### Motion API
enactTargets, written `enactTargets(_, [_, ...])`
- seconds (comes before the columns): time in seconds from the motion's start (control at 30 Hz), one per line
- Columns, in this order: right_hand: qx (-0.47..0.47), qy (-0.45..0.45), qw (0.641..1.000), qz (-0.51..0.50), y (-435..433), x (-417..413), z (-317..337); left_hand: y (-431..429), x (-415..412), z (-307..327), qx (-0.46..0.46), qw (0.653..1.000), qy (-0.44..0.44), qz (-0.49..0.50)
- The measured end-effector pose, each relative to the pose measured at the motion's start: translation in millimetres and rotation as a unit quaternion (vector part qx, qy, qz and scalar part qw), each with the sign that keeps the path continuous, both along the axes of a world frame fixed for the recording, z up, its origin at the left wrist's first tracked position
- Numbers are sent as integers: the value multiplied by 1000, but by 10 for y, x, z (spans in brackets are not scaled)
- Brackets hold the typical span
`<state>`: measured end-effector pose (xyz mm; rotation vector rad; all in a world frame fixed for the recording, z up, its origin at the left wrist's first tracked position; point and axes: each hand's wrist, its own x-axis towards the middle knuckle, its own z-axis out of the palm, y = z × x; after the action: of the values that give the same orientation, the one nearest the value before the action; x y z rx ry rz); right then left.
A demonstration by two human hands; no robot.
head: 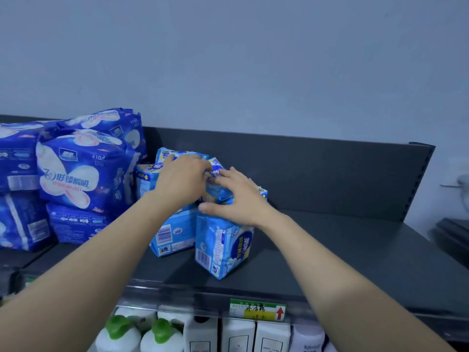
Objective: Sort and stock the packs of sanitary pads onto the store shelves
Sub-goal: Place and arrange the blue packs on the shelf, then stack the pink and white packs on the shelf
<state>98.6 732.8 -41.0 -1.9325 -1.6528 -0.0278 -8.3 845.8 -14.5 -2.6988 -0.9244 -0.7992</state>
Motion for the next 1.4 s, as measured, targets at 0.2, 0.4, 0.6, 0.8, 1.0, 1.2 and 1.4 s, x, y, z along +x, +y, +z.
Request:
enactTargets(0.2, [45, -22, 996, -76, -351, 197, 95, -143, 197, 117, 14, 999, -14, -50])
enactTargets(0.4, [-123, -126, 952, -251, -1202, 716, 109, -708, 716, 170, -14, 990, 38, -134])
enactTargets(0.6, [-200, -132, 903, -357, -2259, 1007, 161, -1431, 1189, 42, -38, 973, 99, -205])
enactTargets(0.8, [-246, -125, 854, -441, -3454, 1115, 172, -2366, 1571, -46, -40, 949, 130, -284])
enactTargets(1.0, [-260, -105, 810, -516, -4747, 1047, 181, -3556, 1845, -68, -35, 916, 145, -373])
enactTargets(1.2, [-262, -88, 768, -578, -5848, 892, 101, -4658, 1960, -144, -34, 885, 133, -446])
enactTargets(1.4, [-270, -68, 727, -628, -6754, 802, -26, -5536, 2078, -302, -45, 855, 142, -497])
